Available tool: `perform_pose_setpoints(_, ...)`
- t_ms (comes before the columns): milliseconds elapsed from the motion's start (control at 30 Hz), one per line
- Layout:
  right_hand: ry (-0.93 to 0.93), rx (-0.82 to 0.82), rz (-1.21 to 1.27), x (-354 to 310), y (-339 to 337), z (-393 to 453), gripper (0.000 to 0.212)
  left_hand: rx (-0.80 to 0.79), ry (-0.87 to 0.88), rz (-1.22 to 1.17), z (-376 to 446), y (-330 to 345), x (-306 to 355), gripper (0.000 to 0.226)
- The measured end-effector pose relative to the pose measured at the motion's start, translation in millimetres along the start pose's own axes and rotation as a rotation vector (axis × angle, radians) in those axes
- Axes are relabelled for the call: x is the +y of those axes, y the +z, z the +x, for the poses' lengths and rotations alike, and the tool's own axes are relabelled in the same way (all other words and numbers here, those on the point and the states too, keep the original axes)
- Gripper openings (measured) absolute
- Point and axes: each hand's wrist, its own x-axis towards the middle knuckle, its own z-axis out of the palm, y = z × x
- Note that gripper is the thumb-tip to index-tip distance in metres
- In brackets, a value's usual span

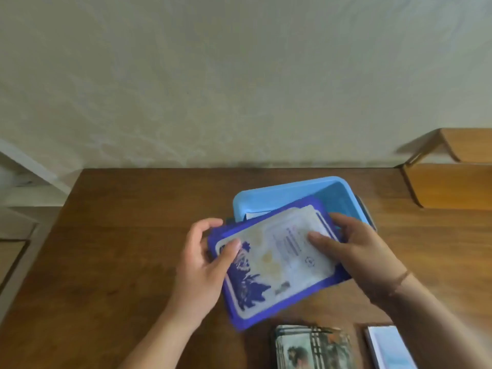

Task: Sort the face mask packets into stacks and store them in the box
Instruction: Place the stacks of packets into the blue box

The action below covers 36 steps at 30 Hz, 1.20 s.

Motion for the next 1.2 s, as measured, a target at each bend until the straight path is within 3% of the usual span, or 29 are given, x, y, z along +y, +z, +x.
perform_pose_setpoints(67,0.014,0.172,-0.121,0,-16,21,0.031,-0.053,0.076,0.173,36,15,11,0.027)
perform_pose_setpoints(133,0.027,0.273,-0.295,0,-23,37,0.048,-0.078,0.133,0.416,67,30,15,0.024)
perform_pose_setpoints(233,0.055,0.199,-0.431,-3,-21,45,0.064,-0.113,0.14,0.709,89,44,14,0.022)
perform_pose_setpoints(400,0.101,0.105,-0.583,8,-18,55,0.038,-0.145,0.297,1.144,92,66,18,0.027)
perform_pose_setpoints(600,0.216,-0.01,-0.705,23,-4,75,0.037,-0.171,0.343,1.605,91,87,10,0.056)
perform_pose_setpoints(667,0.25,-0.036,-0.746,27,0,83,0.036,-0.202,0.429,1.64,84,91,9,0.056)
perform_pose_setpoints(733,0.256,-0.043,-0.796,30,2,86,0.034,-0.377,0.507,1.575,82,91,1,0.063)
perform_pose_setpoints(833,0.262,-0.063,-0.868,34,2,86,0.031,-0.608,0.46,1.477,88,86,-6,0.075)
perform_pose_setpoints(1033,0.401,-0.096,-0.715,29,-7,107,0.043,-0.689,0.579,1.57,96,99,-10,0.059)
perform_pose_setpoints(1200,0.364,-0.065,-0.511,43,-8,109,0.04,-0.648,0.657,1.549,101,93,-17,0.061)
